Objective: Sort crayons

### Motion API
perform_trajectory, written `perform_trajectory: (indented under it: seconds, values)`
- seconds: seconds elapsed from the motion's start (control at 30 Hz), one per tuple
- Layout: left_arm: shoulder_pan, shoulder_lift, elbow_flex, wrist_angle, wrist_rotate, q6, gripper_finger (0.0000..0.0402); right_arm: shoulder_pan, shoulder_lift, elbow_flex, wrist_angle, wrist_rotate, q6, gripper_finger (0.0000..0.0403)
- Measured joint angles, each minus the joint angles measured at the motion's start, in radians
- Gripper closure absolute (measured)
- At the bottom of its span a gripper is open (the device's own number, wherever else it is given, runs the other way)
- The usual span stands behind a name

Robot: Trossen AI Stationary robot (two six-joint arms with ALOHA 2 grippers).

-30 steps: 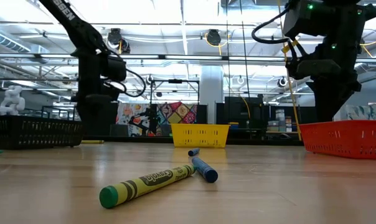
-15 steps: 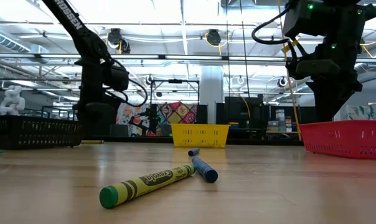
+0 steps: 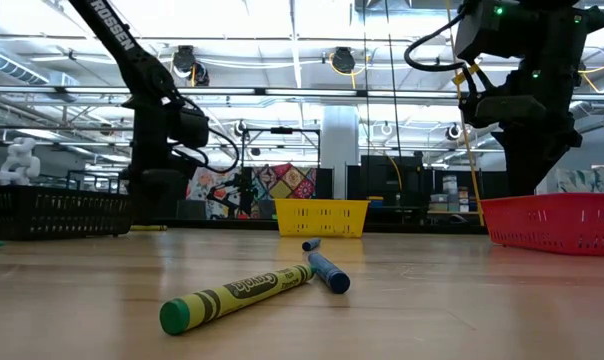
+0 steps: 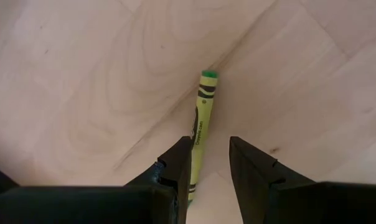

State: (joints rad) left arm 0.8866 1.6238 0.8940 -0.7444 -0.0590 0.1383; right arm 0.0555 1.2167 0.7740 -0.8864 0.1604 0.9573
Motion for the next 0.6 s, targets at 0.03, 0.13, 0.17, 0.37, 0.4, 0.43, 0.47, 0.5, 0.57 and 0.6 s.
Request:
perform_trajectory:
  seconds: [0.03,0.13,0.17,0.37,0.4,0.43,0.47,0.5,0.57,0.6]
  values:
    - [0.004,0.0,0.0,0.0,-0.001,0.0,0.0301,0.0,0.0,0.0,0.0,0.0,0.0,0.0325]
    - [0.022,0.0,0.0,0.0,-0.002,0.0,0.0301,0.0,0.0,0.0,0.0,0.0,0.0,0.0325]
    - [0.029,0.0,0.0,-0.002,-0.002,0.0,0.0301,0.0,0.0,0.0,0.0,0.0,0.0,0.0325]
    - [0.06,0.0,0.0,-0.017,0.008,0.0,0.0301,0.0,0.0,0.0,0.0,0.0,0.0,0.0325]
    - [0.063,0.0,0.0,-0.023,0.025,0.0,0.0301,0.0,0.0,0.0,0.0,0.0,0.0,0.0325]
    - [0.063,0.0,-0.001,-0.028,0.045,0.0,0.0301,0.0,0.0,0.0,0.0,0.0,0.0,0.0325]
    - [0.063,0.0,-0.002,-0.027,0.058,0.0,0.0301,0.0,0.0,0.0,0.001,0.0,0.0,0.0325]
    - [0.062,0.0,-0.002,-0.027,0.062,0.001,0.0301,0.0,0.0,0.0,0.004,0.0,0.0,0.0325]
    - [0.062,0.0,-0.002,-0.027,0.063,0.007,0.0301,0.0,0.0,0.0,0.01,0.0,0.0,0.0325]
    - [0.062,0.004,-0.002,-0.027,0.063,0.007,0.0301,0.0,0.0,0.0,0.012,0.0,0.0,0.0325]
